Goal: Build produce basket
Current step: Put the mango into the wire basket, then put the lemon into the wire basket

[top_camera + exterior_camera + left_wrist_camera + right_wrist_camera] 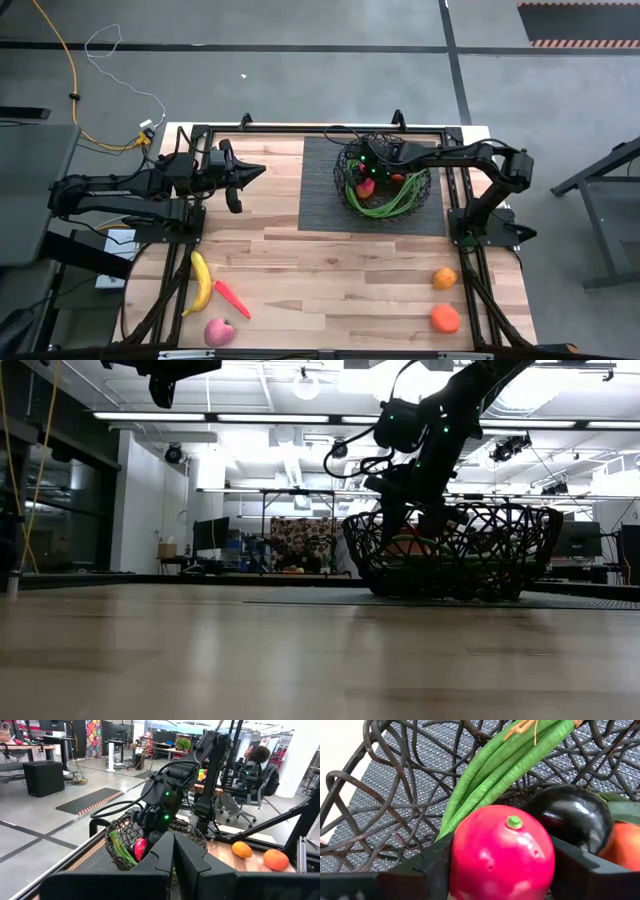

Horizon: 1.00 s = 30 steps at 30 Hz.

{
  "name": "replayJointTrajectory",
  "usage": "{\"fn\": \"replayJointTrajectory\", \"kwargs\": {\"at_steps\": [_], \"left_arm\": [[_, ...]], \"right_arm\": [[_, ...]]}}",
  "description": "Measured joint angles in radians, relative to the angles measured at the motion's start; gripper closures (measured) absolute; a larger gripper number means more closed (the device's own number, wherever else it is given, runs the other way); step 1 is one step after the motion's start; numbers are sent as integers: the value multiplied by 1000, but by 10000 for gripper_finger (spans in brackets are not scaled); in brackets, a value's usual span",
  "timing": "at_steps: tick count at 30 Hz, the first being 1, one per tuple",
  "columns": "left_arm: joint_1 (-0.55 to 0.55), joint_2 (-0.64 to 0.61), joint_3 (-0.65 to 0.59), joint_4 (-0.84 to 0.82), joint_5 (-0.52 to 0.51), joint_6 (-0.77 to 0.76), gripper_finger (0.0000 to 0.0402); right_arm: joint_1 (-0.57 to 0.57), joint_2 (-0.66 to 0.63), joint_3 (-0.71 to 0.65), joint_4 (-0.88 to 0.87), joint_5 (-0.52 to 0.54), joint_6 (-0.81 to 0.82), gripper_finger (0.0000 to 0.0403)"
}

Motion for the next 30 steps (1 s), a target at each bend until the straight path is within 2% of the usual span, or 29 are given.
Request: {"fn": "replayJointTrajectory", "kwargs": {"at_steps": [8, 12, 23, 30], "left_arm": [[0, 0, 0, 0, 0, 0, 401], [0, 0, 0, 0, 0, 0, 401], [0, 0, 0, 0, 0, 0, 401], [0, 0, 0, 0, 1, 0, 401]], "right_arm": [[0, 1, -1, -3, 10, -9, 92], [-1, 1, -2, -6, 10, -16, 74], [-29, -73, -3, -21, 42, -60, 70], [-26, -231, -3, -61, 48, -173, 70]]}}
